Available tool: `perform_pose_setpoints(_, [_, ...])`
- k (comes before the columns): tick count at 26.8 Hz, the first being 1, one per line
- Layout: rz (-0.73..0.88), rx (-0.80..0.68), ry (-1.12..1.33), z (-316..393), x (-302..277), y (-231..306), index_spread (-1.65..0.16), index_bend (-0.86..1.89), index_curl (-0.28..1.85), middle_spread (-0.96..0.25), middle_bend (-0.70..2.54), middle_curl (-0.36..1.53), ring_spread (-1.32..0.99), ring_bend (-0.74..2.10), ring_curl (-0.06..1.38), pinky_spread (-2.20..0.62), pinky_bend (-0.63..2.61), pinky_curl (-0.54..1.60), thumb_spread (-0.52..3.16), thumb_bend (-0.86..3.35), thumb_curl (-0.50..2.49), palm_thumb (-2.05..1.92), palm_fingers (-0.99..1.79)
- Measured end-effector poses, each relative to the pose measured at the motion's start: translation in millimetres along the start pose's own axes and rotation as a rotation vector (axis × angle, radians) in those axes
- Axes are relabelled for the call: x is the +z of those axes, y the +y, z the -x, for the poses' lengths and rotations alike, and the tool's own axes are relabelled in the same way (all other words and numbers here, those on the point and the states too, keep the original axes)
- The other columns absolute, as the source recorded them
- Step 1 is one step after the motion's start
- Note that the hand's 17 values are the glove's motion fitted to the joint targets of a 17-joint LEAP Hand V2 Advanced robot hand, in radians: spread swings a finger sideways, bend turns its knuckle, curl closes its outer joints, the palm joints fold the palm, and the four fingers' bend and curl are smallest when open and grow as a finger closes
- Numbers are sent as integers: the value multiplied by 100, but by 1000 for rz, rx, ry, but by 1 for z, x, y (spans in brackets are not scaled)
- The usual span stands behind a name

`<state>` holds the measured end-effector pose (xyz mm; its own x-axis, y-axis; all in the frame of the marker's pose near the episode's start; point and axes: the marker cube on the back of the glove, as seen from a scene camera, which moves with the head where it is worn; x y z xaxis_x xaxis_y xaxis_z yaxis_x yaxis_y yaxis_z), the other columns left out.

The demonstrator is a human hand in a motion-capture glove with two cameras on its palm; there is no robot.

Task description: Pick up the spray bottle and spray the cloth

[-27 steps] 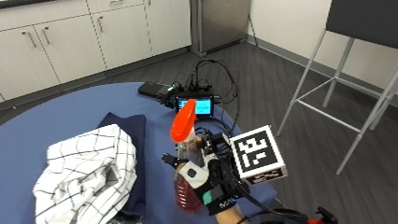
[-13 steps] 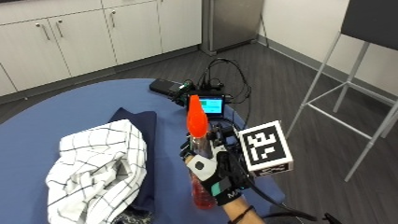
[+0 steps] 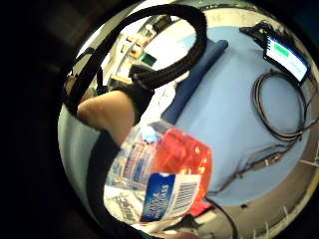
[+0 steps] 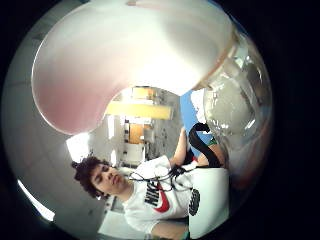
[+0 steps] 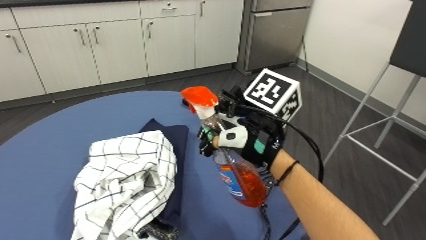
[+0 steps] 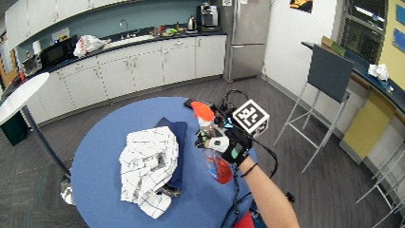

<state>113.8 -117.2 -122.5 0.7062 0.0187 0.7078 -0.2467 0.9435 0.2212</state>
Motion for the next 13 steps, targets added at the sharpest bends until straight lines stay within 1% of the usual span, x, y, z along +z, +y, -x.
perform_pose_setpoints(2, [89, 40, 34, 1, -1, -9, -19, 13, 31, -11, 48, 47, -9, 49, 41, 28, 19, 25, 52, 1, 60, 103, 111])
perform_pose_setpoints(5, [178, 108, 67, -2, 2, -22, -19, 13, 32, -11, 48, 47, -9, 49, 42, 28, 19, 25, 51, -1, 61, 104, 110])
perform_pose_setpoints(9, [274, 188, 71, -17, 14, -35, -18, 13, 32, -11, 48, 48, -9, 49, 42, 28, 19, 26, 50, -2, 63, 105, 110])
perform_pose_setpoints(13, [330, 237, 54, -34, 28, -39, -17, 12, 32, -11, 47, 48, -9, 50, 42, 28, 19, 26, 48, -2, 64, 106, 109])
